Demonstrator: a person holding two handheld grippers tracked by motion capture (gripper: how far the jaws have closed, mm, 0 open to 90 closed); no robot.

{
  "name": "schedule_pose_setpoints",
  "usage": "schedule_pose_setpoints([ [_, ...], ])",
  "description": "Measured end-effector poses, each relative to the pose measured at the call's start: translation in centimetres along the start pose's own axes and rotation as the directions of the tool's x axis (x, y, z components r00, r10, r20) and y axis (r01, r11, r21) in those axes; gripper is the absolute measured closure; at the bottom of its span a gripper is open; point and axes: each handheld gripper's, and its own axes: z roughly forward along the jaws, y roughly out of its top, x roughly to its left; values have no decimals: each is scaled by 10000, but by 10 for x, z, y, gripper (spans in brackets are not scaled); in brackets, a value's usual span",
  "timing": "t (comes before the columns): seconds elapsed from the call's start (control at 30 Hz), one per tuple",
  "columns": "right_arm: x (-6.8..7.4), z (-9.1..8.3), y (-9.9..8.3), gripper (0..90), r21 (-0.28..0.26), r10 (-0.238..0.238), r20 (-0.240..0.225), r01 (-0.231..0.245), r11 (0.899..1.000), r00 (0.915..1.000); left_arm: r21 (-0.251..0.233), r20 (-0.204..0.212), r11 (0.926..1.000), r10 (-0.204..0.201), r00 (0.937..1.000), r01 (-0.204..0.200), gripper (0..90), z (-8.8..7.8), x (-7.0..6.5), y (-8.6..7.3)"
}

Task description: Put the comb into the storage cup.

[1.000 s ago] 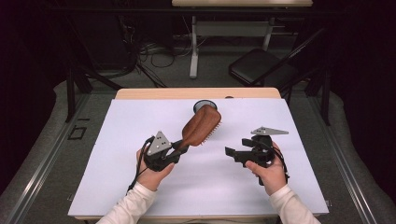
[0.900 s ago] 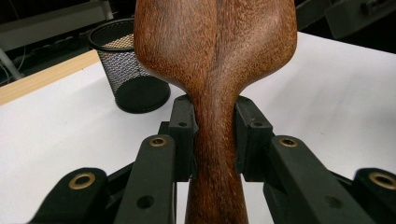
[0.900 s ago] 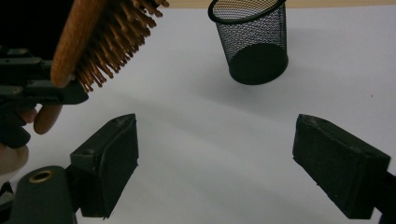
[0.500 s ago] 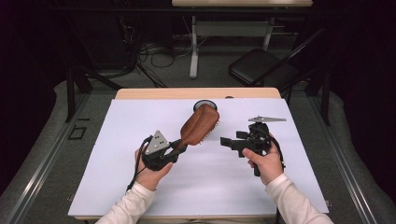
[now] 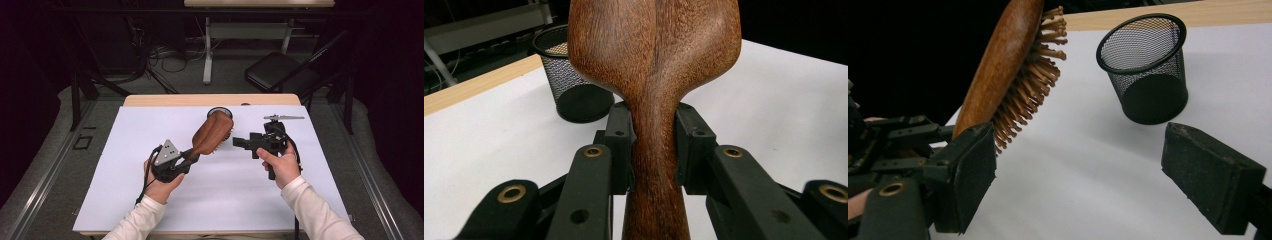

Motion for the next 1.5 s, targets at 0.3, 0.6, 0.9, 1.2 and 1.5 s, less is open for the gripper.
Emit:
schedule_pose_setpoints([
  [0.3,2,3,9,141,-78,279,-254,-281,9996,9993,29,-3,10000,8,10000,-8,718,1,0,-1],
  [0.6,2,8,14,141,-12,639,-521,-640,9979,9966,40,18,10000,52,10000,-52,718,2,-2,-1],
  [0.9,1,14,18,141,-123,947,-777,-959,9953,9925,76,88,9999,116,9999,-117,718,3,-4,-1],
  [1.2,4,20,21,141,-107,1035,-914,-1049,9944,9904,29,191,9999,161,9997,-162,718,4,-8,0],
  [1.5,4,27,22,143,-84,1200,-1047,-1216,9925,9872,13,214,9998,213,9995,-213,718,5,-10,0],
])
